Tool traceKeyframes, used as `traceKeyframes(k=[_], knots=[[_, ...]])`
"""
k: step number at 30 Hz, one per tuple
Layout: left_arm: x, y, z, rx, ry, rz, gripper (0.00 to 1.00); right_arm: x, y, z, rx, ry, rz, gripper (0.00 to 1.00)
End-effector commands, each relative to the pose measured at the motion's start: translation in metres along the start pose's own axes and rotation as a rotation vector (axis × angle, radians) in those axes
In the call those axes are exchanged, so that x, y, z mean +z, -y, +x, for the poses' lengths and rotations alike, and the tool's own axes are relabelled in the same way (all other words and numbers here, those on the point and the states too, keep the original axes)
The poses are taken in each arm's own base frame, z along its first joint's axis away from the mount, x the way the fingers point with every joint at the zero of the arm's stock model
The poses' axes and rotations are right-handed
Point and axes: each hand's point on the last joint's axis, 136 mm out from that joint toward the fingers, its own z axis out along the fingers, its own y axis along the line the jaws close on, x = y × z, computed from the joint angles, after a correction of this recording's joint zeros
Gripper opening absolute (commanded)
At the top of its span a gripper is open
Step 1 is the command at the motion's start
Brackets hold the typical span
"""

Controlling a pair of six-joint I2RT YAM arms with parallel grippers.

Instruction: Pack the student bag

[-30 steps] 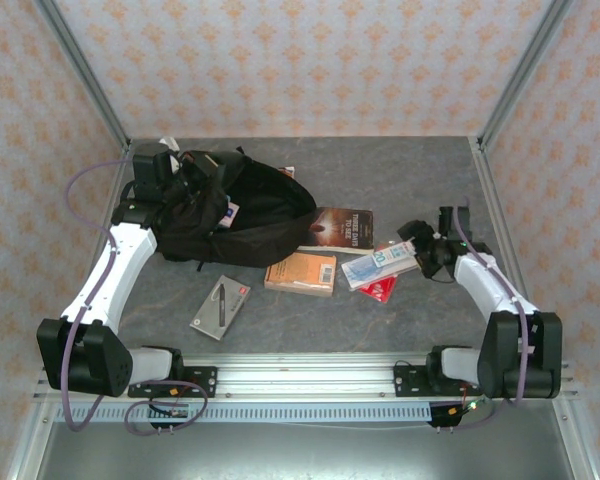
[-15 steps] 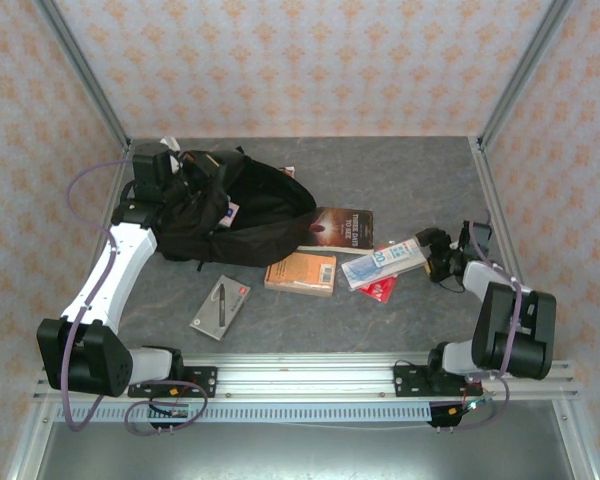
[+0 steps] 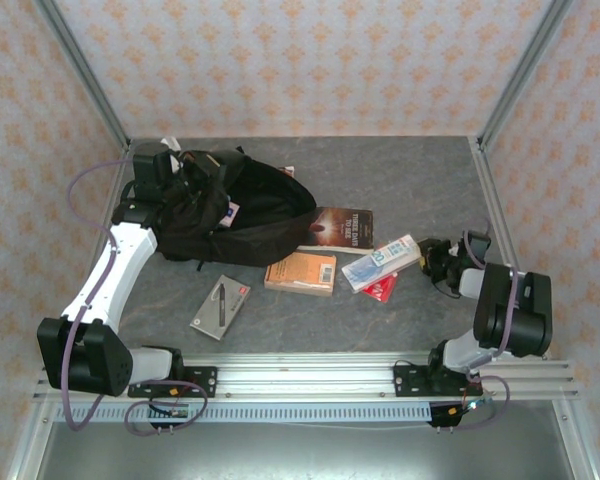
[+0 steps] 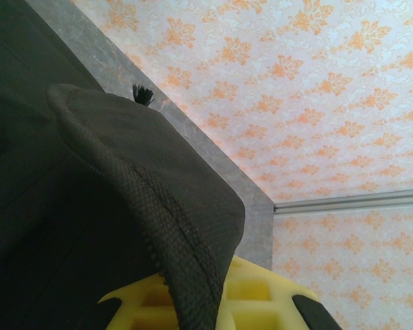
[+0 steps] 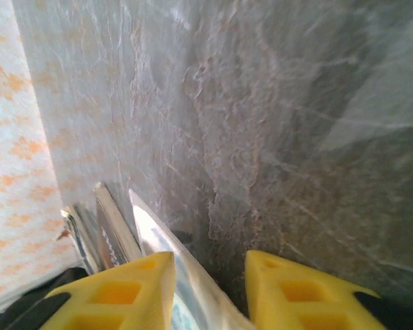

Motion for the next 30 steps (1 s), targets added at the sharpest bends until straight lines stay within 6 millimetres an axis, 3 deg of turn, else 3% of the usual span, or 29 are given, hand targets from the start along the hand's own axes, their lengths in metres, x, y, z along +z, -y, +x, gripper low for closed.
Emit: traceKeyframes(k=[1, 5, 13, 26, 30], knots=[[-0.006, 0.030, -0.014, 0.027, 0.048, 0.105, 0.00, 0.009, 0.029, 0.017, 0.025, -0.045, 0.072, 0.28], [-0.006, 0.030, -0.014, 0.026, 0.050, 0.105, 0.00, -0.004, 0.020, 0.013, -0.005, 0.000, 0.078, 0.21], [-0.005, 0.031, -0.015, 0.023, 0.052, 0.106, 0.00, -0.055, -0.012, 0.000, -0.107, 0.201, 0.088, 0.00], [-0.006, 0.038, -0.012, 0.042, 0.044, 0.114, 0.00, -0.113, -0.060, -0.002, -0.065, 0.388, -0.091, 0.00], [-0.005, 0.042, -0.010, 0.050, 0.037, 0.116, 0.00, -0.128, -0.093, 0.002, -0.076, 0.408, -0.189, 0.00]])
